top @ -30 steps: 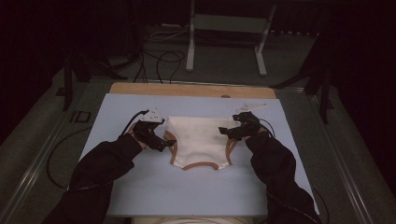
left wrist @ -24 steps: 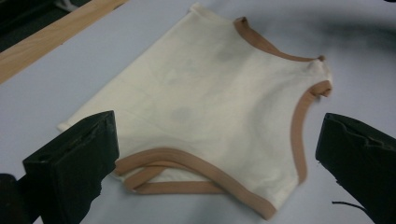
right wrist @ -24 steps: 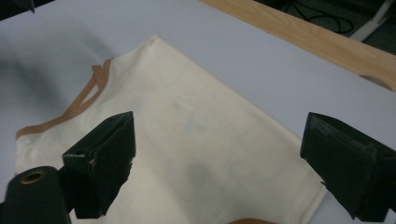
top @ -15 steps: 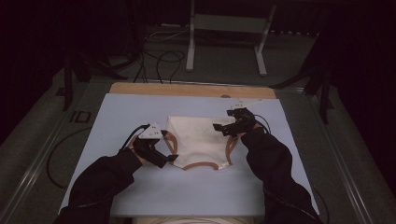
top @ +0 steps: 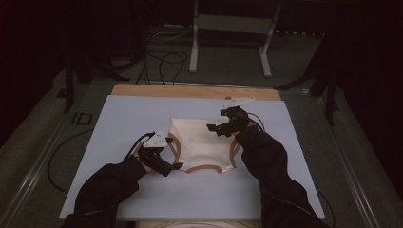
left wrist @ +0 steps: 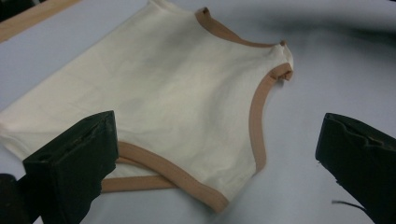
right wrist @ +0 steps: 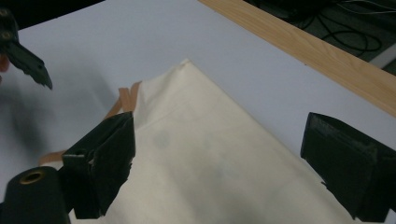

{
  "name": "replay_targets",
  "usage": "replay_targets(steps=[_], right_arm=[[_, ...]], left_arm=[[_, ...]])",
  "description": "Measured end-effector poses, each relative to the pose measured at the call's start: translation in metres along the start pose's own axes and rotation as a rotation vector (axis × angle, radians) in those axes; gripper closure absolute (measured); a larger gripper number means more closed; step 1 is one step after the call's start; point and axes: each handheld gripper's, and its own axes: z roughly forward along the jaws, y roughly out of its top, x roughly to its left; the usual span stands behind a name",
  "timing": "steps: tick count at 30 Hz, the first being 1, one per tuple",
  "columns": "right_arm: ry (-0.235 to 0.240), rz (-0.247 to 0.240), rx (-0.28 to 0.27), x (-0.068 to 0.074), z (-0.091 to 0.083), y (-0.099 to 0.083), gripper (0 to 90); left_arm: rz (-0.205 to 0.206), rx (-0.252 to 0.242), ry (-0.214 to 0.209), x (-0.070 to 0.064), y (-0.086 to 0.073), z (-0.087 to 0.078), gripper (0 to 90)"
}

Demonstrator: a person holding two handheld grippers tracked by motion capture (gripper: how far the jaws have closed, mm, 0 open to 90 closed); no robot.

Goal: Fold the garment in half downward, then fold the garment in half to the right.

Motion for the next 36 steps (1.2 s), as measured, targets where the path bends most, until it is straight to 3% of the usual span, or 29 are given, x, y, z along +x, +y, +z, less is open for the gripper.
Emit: replay_targets(steps=[6,21,24,28,36], right_arm=[[0.017,-0.007,0.002,0.003,0.013,0.01,10.2],[0.049,-0.027,0.02,0.011,0.039,0.027,10.2],[0.056,-0.029,0.026,0.012,0.043,0.03,10.2],[0.068,-0.021,0.03,0.012,0.05,0.032,10.2],[0.081,-0.02,0.046,0.014,0.063,0.034,10.3]], left_arm=[[0.011,0.012,-0.024,-0.003,-0.002,0.005,0.0],[0.039,0.021,-0.039,-0.004,-0.003,0.008,0.0],[0.013,0.05,-0.064,-0.002,-0.003,0.011,0.0],[0.018,0.067,-0.072,-0.001,-0.008,0.016,2.8],[0.093,0.135,-0.074,-0.004,-0.014,0.026,6.1]])
